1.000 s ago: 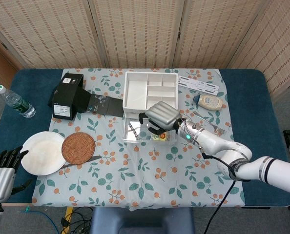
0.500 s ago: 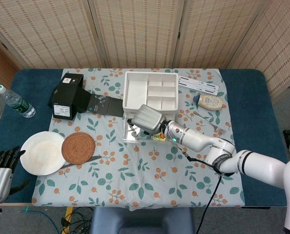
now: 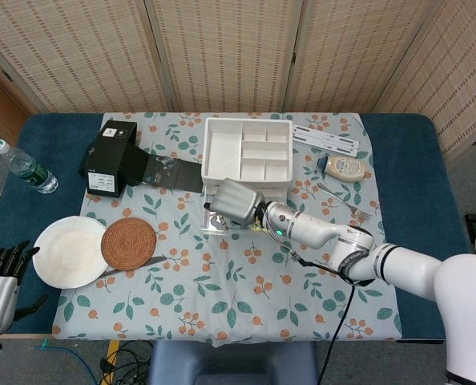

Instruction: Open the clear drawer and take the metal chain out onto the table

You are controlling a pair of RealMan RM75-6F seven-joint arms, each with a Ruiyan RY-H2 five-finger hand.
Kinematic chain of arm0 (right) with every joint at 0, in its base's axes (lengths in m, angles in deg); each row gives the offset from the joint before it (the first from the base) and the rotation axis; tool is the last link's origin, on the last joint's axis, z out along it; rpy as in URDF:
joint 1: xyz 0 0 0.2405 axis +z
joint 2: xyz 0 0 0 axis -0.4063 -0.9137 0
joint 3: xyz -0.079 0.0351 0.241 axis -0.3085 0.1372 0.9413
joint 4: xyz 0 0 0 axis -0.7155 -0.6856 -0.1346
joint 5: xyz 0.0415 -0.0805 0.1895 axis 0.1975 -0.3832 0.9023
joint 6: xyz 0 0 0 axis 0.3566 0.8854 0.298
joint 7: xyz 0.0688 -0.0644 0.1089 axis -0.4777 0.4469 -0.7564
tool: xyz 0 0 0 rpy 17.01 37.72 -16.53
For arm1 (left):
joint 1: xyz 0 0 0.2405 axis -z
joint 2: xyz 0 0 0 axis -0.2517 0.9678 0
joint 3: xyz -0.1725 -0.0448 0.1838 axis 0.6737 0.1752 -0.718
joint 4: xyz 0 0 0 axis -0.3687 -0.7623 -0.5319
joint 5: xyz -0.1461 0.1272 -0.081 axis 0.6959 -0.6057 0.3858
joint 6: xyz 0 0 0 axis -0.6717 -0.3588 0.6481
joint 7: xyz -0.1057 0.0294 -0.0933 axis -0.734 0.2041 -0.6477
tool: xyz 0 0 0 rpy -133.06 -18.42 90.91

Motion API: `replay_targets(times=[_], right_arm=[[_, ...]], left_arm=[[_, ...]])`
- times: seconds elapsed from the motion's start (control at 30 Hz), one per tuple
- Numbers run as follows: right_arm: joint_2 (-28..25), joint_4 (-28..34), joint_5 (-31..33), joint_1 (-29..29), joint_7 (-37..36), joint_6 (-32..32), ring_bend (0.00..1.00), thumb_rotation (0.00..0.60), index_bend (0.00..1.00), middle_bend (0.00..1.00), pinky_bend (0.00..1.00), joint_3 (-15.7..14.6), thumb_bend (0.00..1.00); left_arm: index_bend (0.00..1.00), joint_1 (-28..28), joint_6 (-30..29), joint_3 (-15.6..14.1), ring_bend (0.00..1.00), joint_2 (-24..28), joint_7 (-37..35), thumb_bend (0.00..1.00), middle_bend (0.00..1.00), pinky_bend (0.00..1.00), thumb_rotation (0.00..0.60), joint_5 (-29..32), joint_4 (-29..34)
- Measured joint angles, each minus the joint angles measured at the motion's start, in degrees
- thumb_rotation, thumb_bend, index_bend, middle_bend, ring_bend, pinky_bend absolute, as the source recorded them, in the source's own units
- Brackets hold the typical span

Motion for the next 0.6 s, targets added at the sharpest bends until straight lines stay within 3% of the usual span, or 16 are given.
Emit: replay_targets(times=[0.6], right_arm=[[1.9, -3.3, -1.7, 1.5, -1.6, 2.3, 0.97, 0.6, 0.34, 0.89, 1.0, -3.3, 0.34]], left_arm=[[0.16, -0.1, 0.2, 0.3, 0.12, -0.5, 0.2, 0.17, 0.11, 0.09, 0.6, 0.5, -0.4]])
